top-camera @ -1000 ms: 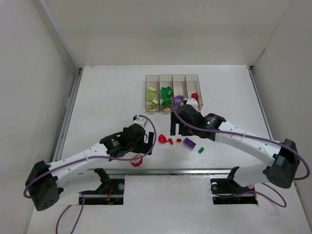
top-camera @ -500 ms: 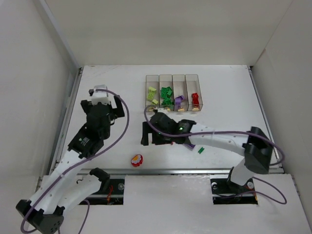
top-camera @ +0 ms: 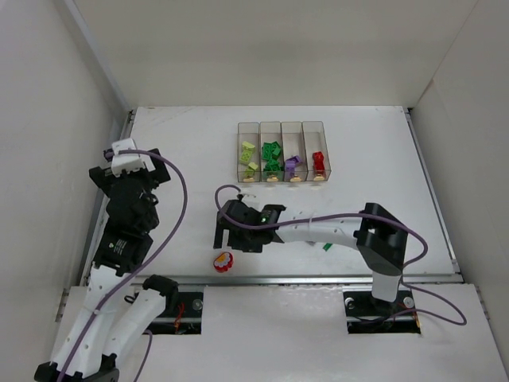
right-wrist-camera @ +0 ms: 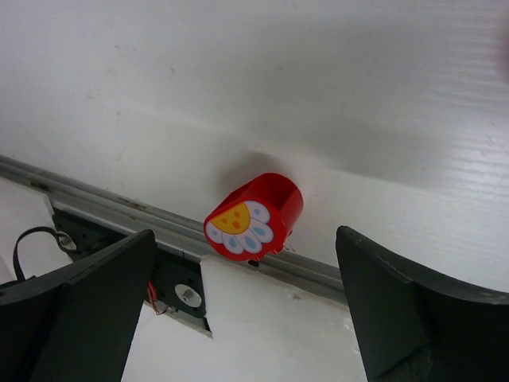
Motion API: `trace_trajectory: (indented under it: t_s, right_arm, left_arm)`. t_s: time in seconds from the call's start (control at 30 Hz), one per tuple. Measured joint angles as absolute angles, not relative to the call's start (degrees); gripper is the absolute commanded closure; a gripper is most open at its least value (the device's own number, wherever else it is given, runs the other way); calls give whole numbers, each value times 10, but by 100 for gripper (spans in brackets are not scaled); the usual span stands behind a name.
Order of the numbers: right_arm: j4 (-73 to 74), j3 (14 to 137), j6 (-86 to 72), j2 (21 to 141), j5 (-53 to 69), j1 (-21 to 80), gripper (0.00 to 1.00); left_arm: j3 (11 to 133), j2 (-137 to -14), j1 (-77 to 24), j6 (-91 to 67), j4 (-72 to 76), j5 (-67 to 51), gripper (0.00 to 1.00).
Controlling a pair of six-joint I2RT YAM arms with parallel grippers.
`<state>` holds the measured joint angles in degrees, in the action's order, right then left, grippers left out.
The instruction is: Sort the legos into containers by color
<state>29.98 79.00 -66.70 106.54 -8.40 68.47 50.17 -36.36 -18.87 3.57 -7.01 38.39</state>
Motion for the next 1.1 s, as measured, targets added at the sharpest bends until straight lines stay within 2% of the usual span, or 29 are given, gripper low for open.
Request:
trace_trajectory:
  t_s: [0.33,0.77,0.9,0.93,0.97,1.1]
  right_arm:
    - [325,783,-781,1100,-45,684,0]
    - [289,800,-876,1149,26,683,0]
    - [266,791,-892,1149,43,684,8]
    - [263,789,-894,1149,46,683,13]
    - [263,788,-896,1149,48,683,23]
    - [246,771,-900,1149,55,682,38]
  left_arm:
    - [494,-412,-182,1,-38,325,1]
    - [467,-383,-171,-58,-45,285,1]
    - [460,-380,-171,-60,-44,285,1]
    - [457,-380,-171,-60,-44,285,1]
    - [456,-380,-171,-61,-44,285,1]
    - [453,-380,-171,-61,-44,285,1]
